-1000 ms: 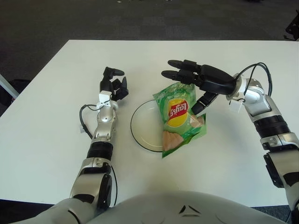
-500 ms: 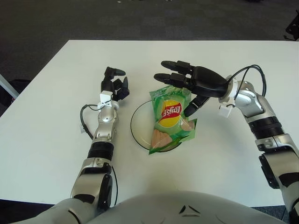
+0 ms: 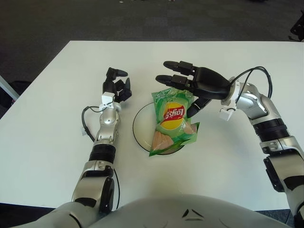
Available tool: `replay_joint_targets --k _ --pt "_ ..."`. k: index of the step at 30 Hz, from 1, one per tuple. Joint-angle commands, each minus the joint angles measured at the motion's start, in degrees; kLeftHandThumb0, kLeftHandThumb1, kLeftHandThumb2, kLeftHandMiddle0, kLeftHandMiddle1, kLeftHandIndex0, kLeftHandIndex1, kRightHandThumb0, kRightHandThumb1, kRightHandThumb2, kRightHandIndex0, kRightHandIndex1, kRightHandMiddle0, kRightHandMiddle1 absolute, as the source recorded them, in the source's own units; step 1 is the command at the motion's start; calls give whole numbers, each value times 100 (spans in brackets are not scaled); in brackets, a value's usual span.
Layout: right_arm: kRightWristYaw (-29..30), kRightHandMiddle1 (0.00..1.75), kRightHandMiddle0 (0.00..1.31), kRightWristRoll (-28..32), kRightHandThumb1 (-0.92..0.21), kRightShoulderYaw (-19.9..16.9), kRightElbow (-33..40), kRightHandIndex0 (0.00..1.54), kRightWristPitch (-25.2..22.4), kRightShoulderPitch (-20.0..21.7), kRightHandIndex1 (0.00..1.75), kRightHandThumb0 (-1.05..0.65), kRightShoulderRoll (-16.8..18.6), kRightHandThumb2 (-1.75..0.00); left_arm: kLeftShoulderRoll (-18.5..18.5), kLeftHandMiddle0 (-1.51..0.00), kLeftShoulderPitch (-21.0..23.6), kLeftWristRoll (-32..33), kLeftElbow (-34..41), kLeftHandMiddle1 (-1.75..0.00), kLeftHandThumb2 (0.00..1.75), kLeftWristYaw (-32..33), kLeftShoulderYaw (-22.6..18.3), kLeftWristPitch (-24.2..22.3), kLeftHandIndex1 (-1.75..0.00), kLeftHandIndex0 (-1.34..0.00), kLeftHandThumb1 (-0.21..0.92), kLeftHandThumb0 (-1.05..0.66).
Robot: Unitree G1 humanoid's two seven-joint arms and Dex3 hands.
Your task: Put the snack into the plate.
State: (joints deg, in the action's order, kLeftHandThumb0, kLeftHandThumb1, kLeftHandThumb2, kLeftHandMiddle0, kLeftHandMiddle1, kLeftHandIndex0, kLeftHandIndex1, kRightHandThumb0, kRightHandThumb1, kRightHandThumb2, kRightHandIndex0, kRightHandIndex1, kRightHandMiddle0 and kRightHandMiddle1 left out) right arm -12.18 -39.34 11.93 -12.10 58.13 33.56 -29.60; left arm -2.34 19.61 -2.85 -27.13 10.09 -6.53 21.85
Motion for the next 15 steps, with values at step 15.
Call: replay_joint_targets --k 15 --pt "2357 4 16 -2703 -89 765 2 0 397 906 0 -1 -470 -28 -30 -89 23 17 -32 -175 78 -9 -13 121 -175 -32 72 -37"
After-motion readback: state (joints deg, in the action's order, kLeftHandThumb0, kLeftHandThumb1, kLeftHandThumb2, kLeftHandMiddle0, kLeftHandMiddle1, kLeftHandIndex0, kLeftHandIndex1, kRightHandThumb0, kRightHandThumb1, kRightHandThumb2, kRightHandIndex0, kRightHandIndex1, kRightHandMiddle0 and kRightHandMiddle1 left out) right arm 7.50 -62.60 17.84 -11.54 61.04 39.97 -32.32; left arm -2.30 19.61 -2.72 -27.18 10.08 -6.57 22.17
